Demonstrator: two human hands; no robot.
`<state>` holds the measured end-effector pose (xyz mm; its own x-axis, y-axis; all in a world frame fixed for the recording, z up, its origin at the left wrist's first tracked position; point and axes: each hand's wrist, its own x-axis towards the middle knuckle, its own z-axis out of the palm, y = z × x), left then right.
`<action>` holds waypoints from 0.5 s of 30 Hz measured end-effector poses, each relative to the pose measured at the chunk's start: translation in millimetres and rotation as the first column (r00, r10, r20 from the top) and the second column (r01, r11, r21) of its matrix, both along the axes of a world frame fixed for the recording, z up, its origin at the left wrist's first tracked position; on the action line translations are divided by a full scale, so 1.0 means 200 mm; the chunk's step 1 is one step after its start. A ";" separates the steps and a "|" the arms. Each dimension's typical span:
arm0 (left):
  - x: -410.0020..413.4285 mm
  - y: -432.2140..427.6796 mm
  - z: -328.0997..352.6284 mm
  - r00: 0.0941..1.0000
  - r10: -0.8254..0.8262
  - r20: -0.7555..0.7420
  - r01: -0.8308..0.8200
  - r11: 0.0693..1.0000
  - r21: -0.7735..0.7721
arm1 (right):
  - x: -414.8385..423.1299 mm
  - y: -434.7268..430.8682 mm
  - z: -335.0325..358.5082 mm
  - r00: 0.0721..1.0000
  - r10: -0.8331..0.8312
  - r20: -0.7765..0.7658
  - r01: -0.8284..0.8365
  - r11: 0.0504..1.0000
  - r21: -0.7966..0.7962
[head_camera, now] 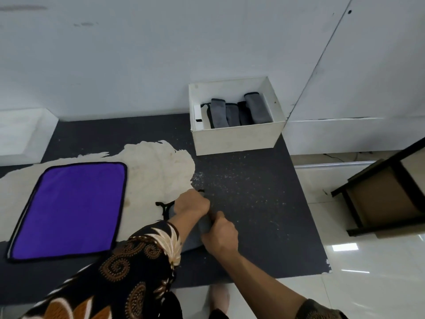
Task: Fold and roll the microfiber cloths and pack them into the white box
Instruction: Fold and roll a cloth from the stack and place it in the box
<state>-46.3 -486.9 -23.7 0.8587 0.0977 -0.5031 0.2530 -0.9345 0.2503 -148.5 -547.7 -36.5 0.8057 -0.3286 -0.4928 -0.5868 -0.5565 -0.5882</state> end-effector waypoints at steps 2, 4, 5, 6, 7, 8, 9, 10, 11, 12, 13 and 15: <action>0.03 0.09 0.00 0.991 0.104 -0.081 -0.116 0.981 -0.153 | -0.01 0.03 0.00 0.998 0.025 0.057 -0.021 0.998 -0.067; 0.06 0.17 -0.02 0.955 0.236 -0.179 -0.285 0.893 -0.348 | -0.03 0.06 0.00 0.983 0.102 0.154 -0.070 0.978 -0.197; 0.07 0.21 -0.03 0.931 0.288 -0.225 -0.360 0.830 -0.426 | -0.03 0.07 0.00 0.962 0.178 0.208 -0.113 0.950 -0.291; 0.07 0.24 -0.02 0.908 0.327 -0.264 -0.417 0.776 -0.473 | -0.04 0.09 -0.01 0.930 0.259 0.260 -0.148 0.913 -0.380; 0.07 0.28 -0.01 0.889 0.354 -0.291 -0.456 0.740 -0.494 | -0.05 0.11 -0.02 0.892 0.341 0.297 -0.182 0.872 -0.455; 0.07 0.32 0.00 0.875 0.368 -0.315 -0.482 0.717 -0.504 | -0.06 0.13 -0.03 0.851 0.415 0.320 -0.215 0.833 -0.509; 0.07 0.35 0.01 0.864 0.373 -0.339 -0.502 0.697 -0.512 | -0.07 0.14 -0.03 0.816 0.473 0.333 -0.248 0.806 -0.537; 0.07 0.38 0.01 0.854 0.377 -0.358 -0.518 0.682 -0.517 | -0.07 0.15 -0.04 0.782 0.523 0.339 -0.279 0.780 -0.560; 0.07 0.42 0.01 0.844 0.386 -0.373 -0.534 0.670 -0.516 | -0.07 0.16 -0.04 0.754 0.567 0.330 -0.319 0.756 -0.571; 0.07 0.45 0.02 0.834 0.397 -0.383 -0.550 0.660 -0.512 | -0.08 0.16 -0.05 0.724 0.613 0.315 -0.359 0.725 -0.588; 0.07 0.47 0.02 0.827 0.410 -0.385 -0.560 0.657 -0.504 | -0.09 0.17 -0.06 0.697 0.651 0.301 -0.391 0.696 -0.602; 0.05 0.51 0.01 0.826 0.425 -0.370 -0.562 0.667 -0.488 | -0.10 0.18 -0.08 0.648 0.707 0.283 -0.442 0.652 -0.616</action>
